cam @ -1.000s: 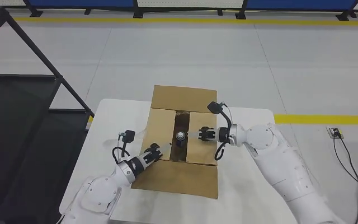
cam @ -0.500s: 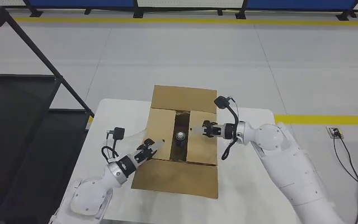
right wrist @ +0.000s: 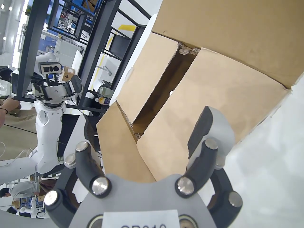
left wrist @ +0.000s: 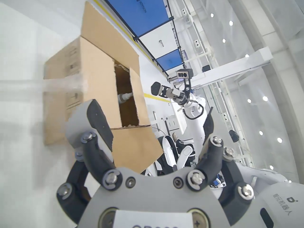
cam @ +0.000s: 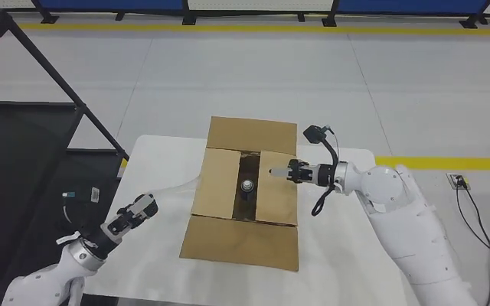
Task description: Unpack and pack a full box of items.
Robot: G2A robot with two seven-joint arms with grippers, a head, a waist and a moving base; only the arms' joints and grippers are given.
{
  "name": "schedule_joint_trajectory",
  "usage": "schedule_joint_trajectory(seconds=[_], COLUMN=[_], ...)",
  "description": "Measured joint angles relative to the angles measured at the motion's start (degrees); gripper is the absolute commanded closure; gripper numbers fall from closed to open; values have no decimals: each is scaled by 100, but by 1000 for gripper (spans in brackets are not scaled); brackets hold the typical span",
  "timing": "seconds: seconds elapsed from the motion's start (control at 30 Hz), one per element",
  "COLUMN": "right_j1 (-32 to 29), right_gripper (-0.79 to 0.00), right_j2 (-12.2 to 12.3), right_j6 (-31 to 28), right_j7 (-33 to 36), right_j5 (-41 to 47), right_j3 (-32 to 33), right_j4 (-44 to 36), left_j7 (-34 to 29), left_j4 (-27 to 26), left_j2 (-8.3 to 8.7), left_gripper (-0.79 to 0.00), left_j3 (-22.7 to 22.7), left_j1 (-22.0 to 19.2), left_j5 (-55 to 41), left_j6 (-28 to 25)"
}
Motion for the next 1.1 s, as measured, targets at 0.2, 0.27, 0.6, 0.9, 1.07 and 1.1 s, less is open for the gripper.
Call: schedule_joint_trajectory(seconds=[0.2,0.27,0.6,0.9,1.07,1.1], right_j1=[-96,-63,369,842,1123,1189], right_gripper=[-785,-785,-785,-785,-785,-785], right_j2=[-27,-36,-112,-293,-449,-481], right_j6=[534,664,722,844,925,926], right_j7=[-752,-1062,-1978,-2699,-2934,-2914], right_j5=[16,174,554,563,479,501], right_j3=[67,151,275,-65,-407,-464], right_j4=[102,219,1326,2266,2765,2892], left_j7=[-845,-1176,-2773,-2935,-2943,-2919], left_j4=[458,572,1134,1182,1088,1065], left_j2=[76,104,232,262,289,293], left_gripper=[-785,-785,-785,-785,-785,-785], left_j3=[40,137,616,1158,1151,1142], left_j1=[-51,-125,-546,-745,-728,-722], left_j5=[-140,-71,-236,-184,-489,-542], left_j6=[189,176,286,166,194,207])
